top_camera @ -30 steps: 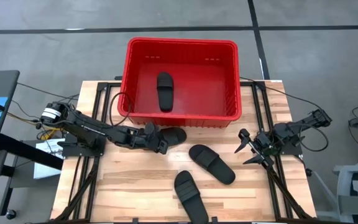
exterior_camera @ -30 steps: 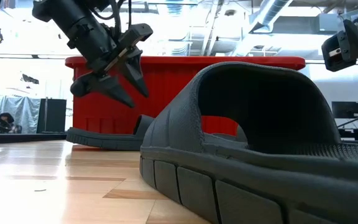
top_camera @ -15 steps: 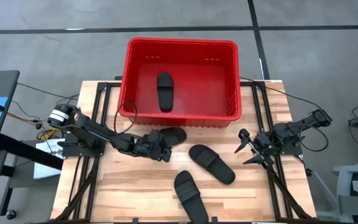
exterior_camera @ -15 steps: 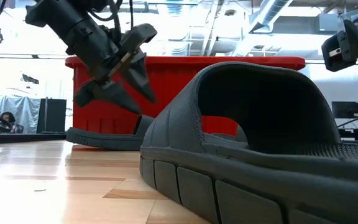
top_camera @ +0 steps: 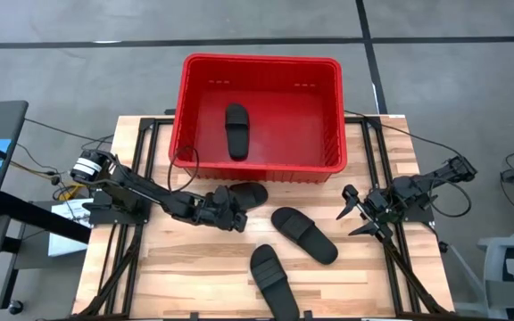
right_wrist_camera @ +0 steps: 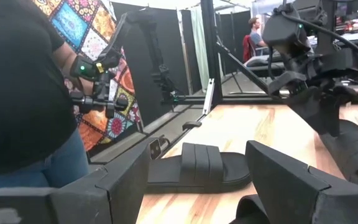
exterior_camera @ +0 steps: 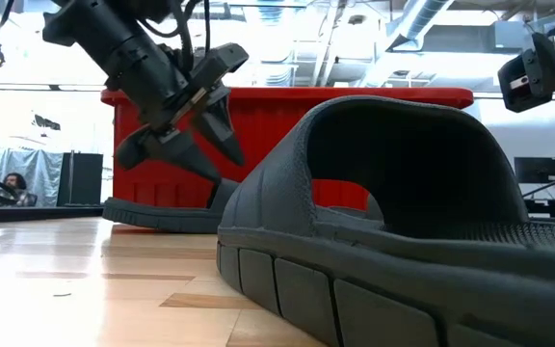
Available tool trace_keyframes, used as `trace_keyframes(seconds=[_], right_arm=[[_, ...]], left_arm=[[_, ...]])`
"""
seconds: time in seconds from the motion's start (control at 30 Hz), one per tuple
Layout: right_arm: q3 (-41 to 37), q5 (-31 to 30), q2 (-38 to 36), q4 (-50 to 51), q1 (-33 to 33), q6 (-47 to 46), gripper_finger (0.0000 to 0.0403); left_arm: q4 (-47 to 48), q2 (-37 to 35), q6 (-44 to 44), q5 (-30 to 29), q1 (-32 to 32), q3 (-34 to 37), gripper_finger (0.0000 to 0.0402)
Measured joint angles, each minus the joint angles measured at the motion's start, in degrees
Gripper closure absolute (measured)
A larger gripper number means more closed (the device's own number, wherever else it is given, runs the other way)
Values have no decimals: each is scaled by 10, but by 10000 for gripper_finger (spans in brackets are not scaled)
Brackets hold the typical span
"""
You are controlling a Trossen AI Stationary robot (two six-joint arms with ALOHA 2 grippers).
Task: Pick and place slides into bin
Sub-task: Put the top slipper into the organizer bin
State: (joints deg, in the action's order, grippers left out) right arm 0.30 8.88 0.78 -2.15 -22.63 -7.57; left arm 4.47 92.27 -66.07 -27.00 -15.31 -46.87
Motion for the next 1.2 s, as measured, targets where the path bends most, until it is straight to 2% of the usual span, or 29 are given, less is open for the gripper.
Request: trace_keyframes(seconds=[0.3,0.57,1.2], right_arm=[[0,0,0,0,0,0,143],[0,0,0,0,0,0,143],[0,0,0,0,0,0,143]], left_arm=[[41,0,-5,26,-4,0,232],[33,0,-5,-12,5,0,232],[11,7,38,-9,44,0,232]])
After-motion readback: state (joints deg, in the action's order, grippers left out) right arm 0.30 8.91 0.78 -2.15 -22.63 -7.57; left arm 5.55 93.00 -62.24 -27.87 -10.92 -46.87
